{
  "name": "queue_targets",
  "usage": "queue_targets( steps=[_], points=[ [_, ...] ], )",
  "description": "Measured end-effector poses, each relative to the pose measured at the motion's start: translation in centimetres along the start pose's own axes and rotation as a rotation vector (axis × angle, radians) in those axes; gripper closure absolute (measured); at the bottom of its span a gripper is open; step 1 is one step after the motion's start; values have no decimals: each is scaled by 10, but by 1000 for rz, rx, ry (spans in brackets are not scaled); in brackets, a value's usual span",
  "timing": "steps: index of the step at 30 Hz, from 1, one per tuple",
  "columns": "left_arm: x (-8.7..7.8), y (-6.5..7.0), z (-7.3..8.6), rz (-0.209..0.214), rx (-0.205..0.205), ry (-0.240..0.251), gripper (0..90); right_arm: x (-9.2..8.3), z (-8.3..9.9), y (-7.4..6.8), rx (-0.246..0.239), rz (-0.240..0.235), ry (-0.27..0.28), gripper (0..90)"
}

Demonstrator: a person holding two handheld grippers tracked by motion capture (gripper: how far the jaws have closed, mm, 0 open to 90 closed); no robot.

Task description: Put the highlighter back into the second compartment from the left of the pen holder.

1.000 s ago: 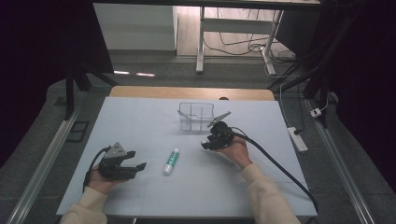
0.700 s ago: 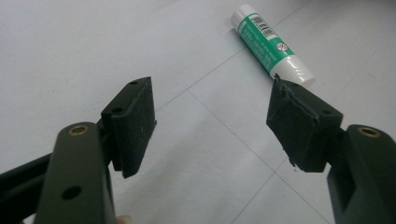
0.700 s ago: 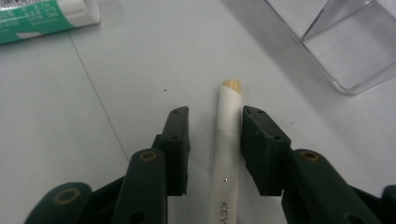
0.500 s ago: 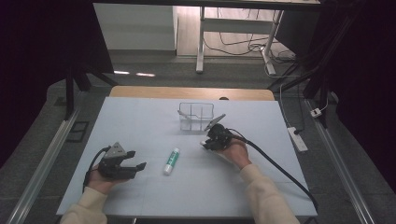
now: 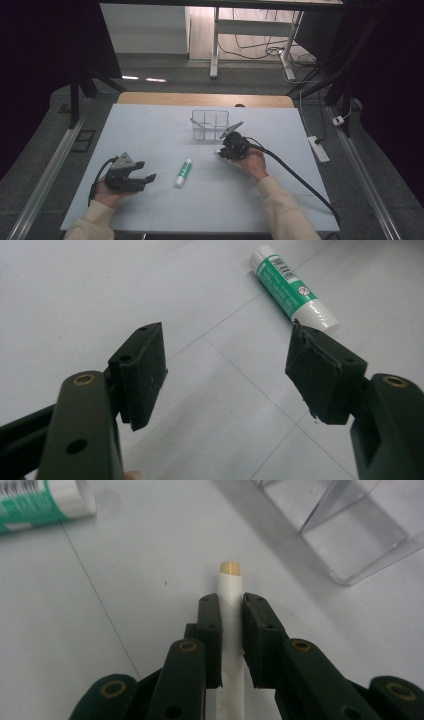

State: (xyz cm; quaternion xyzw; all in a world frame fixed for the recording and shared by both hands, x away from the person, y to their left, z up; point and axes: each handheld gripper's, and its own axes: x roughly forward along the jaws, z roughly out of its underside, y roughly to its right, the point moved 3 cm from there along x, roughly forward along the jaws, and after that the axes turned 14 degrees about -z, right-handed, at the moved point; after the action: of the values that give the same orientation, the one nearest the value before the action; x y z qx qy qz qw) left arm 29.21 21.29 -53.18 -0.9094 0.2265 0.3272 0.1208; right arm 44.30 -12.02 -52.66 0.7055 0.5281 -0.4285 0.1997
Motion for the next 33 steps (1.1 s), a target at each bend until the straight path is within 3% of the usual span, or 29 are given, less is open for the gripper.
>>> queue_targets(
  steps=[14, 33],
  points=[
    [-1, 0, 0, 1, 2, 4, 327, -33, -9, -3, -5, -4, 164, 779],
    [-1, 0, 0, -2, 2, 2, 327, -56, -12, -5, -12, 7, 267, 779]
  ],
)
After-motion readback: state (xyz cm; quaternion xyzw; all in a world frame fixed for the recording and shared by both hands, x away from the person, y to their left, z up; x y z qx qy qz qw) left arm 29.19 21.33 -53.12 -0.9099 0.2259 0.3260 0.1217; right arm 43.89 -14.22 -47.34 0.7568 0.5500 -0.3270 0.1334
